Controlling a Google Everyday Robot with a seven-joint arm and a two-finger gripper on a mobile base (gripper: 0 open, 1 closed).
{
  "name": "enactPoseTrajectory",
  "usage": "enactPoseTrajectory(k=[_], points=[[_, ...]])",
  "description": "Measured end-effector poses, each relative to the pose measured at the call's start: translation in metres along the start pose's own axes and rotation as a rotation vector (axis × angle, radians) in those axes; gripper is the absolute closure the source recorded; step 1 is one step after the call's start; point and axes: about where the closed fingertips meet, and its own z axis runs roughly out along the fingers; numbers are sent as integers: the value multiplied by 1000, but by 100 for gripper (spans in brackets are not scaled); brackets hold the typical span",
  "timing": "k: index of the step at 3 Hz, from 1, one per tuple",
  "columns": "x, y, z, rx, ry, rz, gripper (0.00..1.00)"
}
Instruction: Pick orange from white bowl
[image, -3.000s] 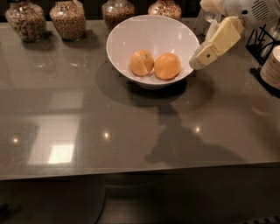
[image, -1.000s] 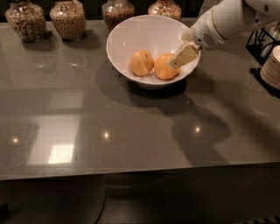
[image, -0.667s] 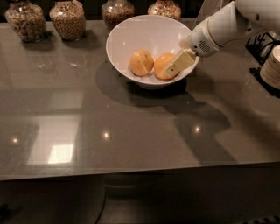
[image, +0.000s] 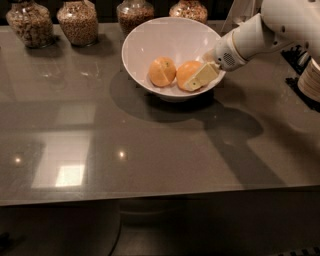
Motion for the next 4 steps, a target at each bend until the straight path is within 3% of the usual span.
enactPoseTrajectory(k=[2, 3, 4], points=[[10, -11, 23, -13, -26, 10, 24], [10, -11, 24, -20, -21, 5, 29], [9, -9, 25, -29, -18, -10, 48]])
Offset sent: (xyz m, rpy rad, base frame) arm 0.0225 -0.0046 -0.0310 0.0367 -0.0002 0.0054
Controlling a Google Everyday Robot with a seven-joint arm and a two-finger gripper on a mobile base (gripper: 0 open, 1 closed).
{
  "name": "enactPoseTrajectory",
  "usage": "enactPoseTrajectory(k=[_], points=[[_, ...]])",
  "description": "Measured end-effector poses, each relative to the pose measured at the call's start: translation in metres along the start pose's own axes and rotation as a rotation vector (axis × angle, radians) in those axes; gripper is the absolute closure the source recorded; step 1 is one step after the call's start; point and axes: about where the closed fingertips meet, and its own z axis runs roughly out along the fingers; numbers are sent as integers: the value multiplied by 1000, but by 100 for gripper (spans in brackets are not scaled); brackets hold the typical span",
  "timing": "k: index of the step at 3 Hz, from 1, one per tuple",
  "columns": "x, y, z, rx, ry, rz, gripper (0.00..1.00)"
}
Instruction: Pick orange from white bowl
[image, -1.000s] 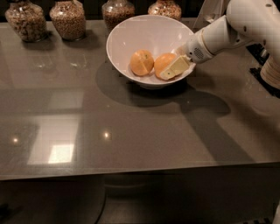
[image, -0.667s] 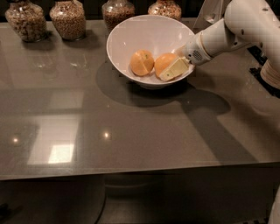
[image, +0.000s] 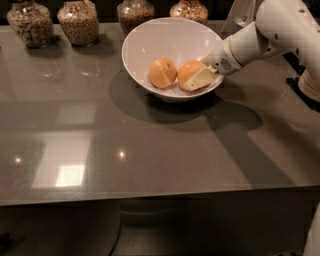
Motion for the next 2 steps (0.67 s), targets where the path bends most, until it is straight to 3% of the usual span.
enactPoseTrajectory(k=[2], points=[[-24, 17, 3, -36, -36, -115, 94]])
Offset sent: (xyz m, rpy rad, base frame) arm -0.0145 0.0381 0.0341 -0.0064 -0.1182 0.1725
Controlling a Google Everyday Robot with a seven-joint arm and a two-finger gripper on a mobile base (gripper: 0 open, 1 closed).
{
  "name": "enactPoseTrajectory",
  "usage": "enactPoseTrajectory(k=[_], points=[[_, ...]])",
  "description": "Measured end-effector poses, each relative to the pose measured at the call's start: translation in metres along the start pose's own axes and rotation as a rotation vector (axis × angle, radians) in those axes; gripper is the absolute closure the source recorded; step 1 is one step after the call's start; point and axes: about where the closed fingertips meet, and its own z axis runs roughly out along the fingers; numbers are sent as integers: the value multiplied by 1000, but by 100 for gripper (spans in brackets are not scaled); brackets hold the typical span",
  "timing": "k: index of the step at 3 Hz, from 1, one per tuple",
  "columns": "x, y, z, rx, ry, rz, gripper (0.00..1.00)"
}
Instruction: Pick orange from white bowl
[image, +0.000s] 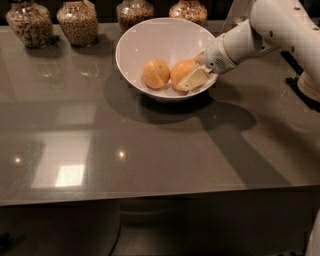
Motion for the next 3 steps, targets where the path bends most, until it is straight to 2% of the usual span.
enactPoseTrajectory(k=[1, 2, 3], points=[[-22, 7, -14, 1, -41, -50, 100], [-42, 19, -41, 0, -62, -90, 100], [-56, 38, -76, 4, -81, -104, 100]])
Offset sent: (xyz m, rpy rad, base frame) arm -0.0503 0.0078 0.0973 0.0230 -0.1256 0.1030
